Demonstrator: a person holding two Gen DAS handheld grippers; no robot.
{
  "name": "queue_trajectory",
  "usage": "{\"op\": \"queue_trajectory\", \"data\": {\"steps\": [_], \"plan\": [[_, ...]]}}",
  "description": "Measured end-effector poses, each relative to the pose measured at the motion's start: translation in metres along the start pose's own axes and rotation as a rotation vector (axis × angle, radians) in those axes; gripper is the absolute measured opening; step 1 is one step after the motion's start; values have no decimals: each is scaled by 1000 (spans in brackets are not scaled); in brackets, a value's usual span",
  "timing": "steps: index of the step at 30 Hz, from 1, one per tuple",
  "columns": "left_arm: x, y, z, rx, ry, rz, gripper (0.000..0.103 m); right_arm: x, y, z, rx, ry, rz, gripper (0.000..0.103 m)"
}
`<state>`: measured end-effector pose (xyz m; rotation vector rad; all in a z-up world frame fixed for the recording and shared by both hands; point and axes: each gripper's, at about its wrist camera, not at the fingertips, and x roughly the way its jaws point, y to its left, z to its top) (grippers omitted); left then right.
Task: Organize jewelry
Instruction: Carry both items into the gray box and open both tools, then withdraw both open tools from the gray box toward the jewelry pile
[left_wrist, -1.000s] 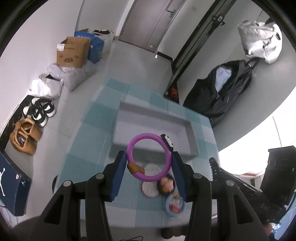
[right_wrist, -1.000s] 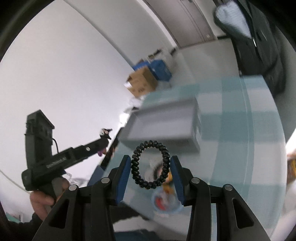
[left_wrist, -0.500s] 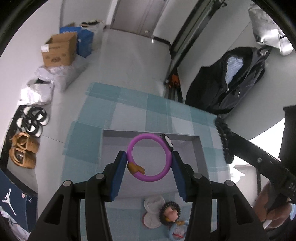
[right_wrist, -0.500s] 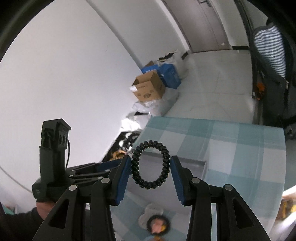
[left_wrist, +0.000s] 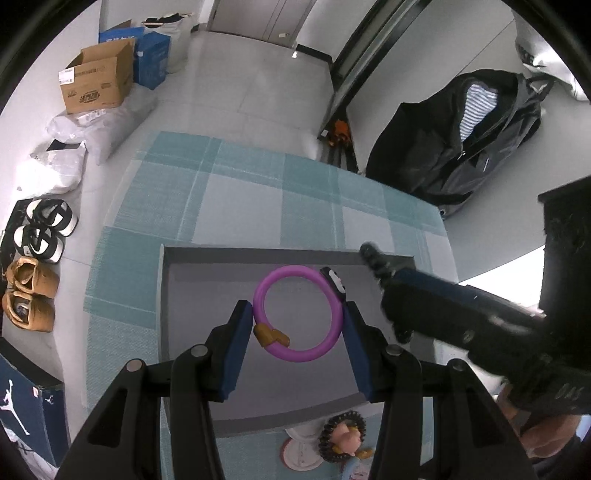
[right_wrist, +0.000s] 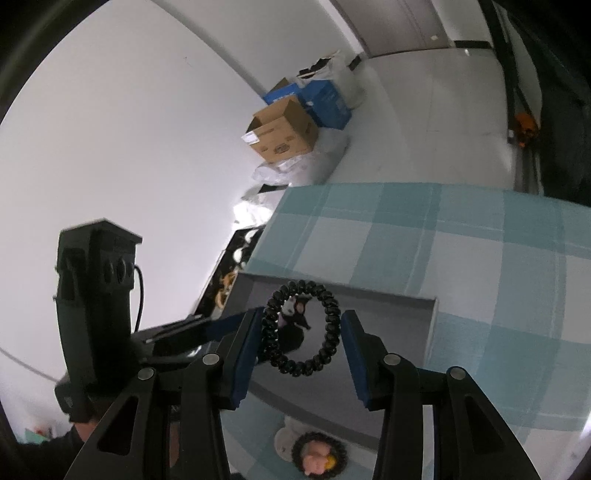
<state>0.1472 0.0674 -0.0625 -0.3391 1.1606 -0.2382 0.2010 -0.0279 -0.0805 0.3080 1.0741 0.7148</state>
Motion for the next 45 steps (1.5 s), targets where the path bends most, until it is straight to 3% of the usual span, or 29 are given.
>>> {"op": "queue_trajectory", "data": {"steps": [6, 11, 15, 19, 29, 33, 39, 43, 45], "plan": [[3, 2, 6, -17, -4, -11, 44, 0, -6, 1, 31, 5, -24, 46], [-1, 14, 14, -85, 1, -112, 48, -2, -11, 0, 66, 14, -20, 54], [-8, 20, 14, -98, -29, -147, 72, -11, -13, 2, 86, -15, 2, 71], [-18, 20, 13, -97, -66, -148, 73, -23, -13, 4, 105, -55, 16, 72], [-39, -3, -4, 49, -196, 51, 73, -46, -4, -11, 57, -126, -46, 87], [-48, -9, -19, 87, -257, 116, 73, -58, 5, -26, -31, -181, -121, 101], [-57, -12, -40, 98, -297, 184, 74, -72, 22, -50, -162, -229, -175, 103], [-56, -15, -56, 109, -304, 237, 75, -78, 27, -65, -190, -234, -211, 103], [-55, -15, -62, 105, -289, 228, 78, -82, 27, -74, -193, -238, -215, 103]]}}
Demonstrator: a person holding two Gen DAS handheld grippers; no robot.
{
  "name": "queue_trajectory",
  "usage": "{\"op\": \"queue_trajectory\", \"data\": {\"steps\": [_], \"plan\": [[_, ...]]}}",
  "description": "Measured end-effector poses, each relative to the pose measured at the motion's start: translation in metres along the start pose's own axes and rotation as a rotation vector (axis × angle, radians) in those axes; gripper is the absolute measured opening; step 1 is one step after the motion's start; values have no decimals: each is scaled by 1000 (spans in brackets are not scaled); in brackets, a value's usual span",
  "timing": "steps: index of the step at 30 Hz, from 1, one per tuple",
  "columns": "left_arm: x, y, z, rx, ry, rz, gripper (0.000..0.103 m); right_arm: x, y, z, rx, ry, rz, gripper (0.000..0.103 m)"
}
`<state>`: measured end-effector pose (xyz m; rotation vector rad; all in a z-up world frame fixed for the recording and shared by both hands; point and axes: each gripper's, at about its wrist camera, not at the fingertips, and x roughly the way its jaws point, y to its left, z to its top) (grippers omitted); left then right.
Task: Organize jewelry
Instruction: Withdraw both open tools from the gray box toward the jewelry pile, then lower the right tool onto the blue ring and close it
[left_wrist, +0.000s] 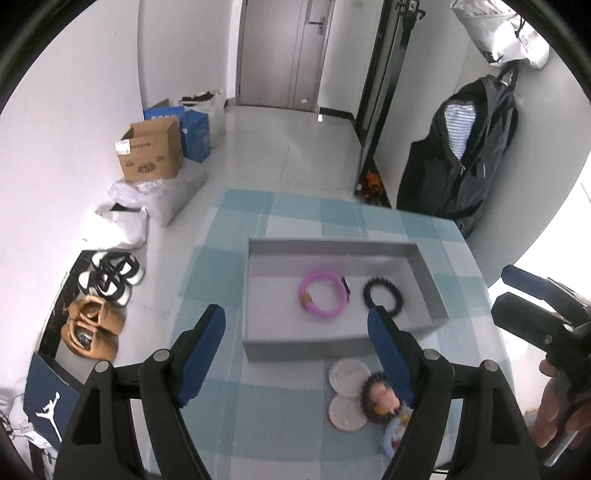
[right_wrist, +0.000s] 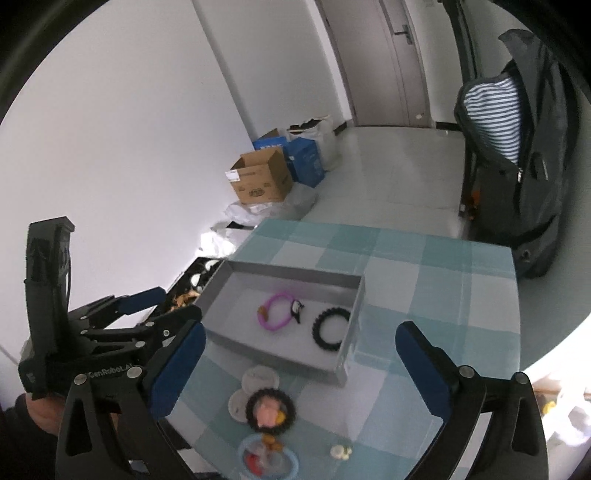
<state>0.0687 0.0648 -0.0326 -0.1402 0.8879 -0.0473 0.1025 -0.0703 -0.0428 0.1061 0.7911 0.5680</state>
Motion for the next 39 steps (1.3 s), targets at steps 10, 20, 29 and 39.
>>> {"op": "queue_trajectory", "data": {"steps": [10, 20, 29, 39], "plan": [[-12, -5, -40, -61, 37, -62, 84, -14, 4, -52, -4, 36, -16, 103], [-3, -8, -66, -118, 135, -123, 84, -3, 9, -95, -8, 155, 34, 103], [-9, 15, -66, -175, 100, -86, 84, 28, 27, -117, 4, 283, 78, 90], [-7, 26, -66, -229, 103, -94, 84, 41, 45, -116, -93, 284, -17, 87]]}}
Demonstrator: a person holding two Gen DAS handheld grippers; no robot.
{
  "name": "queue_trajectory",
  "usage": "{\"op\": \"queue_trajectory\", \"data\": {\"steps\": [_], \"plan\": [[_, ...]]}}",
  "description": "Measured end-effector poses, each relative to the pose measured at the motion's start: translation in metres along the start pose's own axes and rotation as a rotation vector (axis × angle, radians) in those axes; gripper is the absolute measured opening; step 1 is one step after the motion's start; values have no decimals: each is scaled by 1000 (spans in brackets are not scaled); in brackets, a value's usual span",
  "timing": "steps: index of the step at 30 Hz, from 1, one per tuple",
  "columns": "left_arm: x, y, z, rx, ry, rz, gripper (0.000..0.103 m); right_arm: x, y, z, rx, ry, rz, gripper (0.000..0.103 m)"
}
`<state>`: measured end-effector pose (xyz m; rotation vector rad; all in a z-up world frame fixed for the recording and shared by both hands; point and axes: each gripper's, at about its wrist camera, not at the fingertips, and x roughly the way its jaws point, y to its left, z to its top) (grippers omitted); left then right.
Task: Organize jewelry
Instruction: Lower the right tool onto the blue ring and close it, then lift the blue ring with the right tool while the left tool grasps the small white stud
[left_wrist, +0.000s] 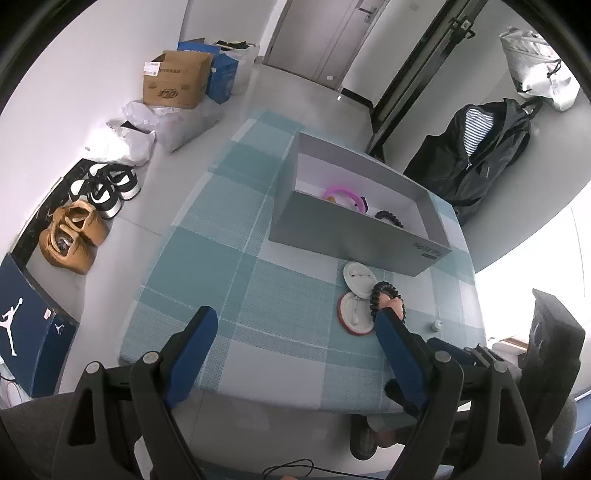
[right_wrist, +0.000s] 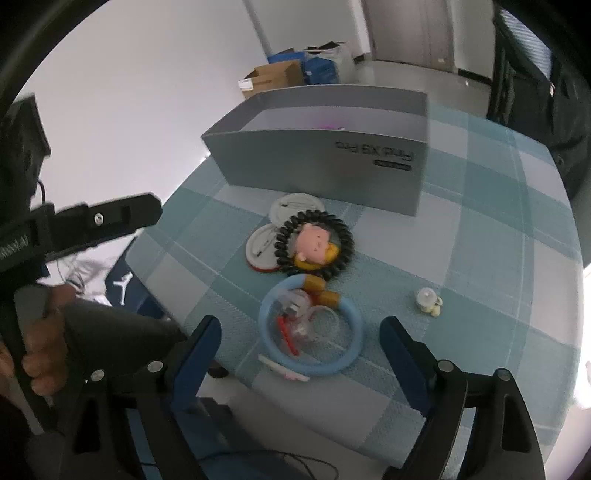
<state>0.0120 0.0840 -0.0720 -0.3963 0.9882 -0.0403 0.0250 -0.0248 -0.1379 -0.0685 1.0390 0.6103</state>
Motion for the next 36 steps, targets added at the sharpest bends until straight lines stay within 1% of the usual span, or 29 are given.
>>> {"op": "queue_trajectory", "data": {"steps": [2, 6, 8, 9, 10, 13, 17, 20, 26, 30, 33, 36], "plan": [[0, 1, 0, 5, 2, 2, 84, 3, 5, 0, -27, 7, -34, 85], [0, 5, 2, -4, 4, 2, 84, 4, 10, 0, -62, 9, -99, 72], [-1, 7, 2, -14, 3, 0, 84, 4, 10, 1, -65, 8, -116, 66], [-1, 8, 2, -16, 3, 0, 84, 4, 9, 0, -67, 7, -120, 60], [-1, 9, 2, -21, 3, 1, 84, 4, 8, 1, -67, 5, -124, 58], [0, 9, 3, -33, 9, -9, 84, 4, 4, 2, -45, 3, -81, 57], [1, 8, 4, -36, 10, -11, 84, 2, -2, 4, -21, 3, -60, 57], [1, 9, 3, -39, 13, -9, 84, -2, -6, 5, -7, -15, -47, 57], [3, 8, 3, -38, 24, -10, 84, -13, -17, 13, 69, -62, 26, 57], [7, 3, 0, -12, 40, -16, 84, -21, -27, 19, 130, -98, 59, 57], [10, -4, -4, 18, 64, -43, 84, -31, -36, 24, 167, -129, 72, 57], [13, -14, -8, 72, 86, -66, 84, -40, -43, 27, 197, -160, 84, 57]]}}
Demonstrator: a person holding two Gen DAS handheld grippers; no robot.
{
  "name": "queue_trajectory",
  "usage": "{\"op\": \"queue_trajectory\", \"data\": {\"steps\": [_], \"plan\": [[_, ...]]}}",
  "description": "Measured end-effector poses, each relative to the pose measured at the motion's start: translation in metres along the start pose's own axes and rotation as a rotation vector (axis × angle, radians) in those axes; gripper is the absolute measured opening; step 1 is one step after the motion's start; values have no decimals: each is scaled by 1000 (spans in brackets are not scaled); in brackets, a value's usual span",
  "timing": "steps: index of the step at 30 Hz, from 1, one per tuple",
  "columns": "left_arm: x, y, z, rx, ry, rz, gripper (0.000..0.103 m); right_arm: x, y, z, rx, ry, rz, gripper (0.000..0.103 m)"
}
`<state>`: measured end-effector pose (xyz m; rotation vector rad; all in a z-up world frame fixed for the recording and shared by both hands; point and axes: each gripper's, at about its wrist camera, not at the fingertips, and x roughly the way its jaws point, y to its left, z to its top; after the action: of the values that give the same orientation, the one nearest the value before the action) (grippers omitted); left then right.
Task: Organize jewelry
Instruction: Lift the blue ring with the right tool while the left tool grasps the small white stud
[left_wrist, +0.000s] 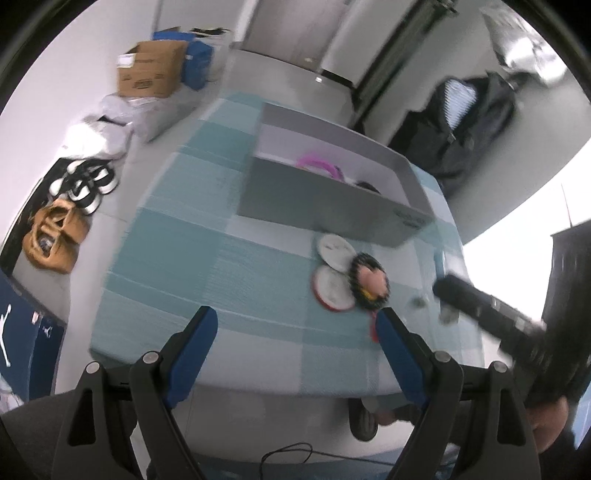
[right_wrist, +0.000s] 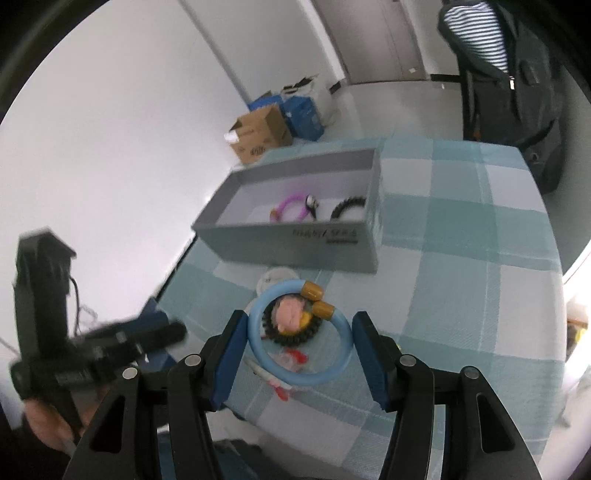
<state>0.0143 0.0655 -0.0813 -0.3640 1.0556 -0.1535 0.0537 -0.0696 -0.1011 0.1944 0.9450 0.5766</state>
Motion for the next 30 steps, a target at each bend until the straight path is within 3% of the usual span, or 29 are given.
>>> {"op": "queue_trajectory", "data": {"steps": [7, 10, 12, 20, 25, 30], "plan": [[2, -38, -4, 143, 6, -32, 84, -27, -15, 14, 60, -79, 0, 57], [3, -62, -5, 239, -39, 44, 84, -42, -26, 18, 94, -122, -35, 57], [6, -76, -5, 291, -51, 50, 84, -50, -35, 20, 120, -139, -48, 57], [41, -125, -4, 481, 9, 55, 84, -74, -66, 20, 202, -180, -62, 57], [66, -135, 2, 522, 88, 70, 68, -87, -81, 18, 235, -203, -56, 57], [79, -138, 4, 517, 118, 99, 68, -93, -89, 16, 252, -211, -46, 57]]}}
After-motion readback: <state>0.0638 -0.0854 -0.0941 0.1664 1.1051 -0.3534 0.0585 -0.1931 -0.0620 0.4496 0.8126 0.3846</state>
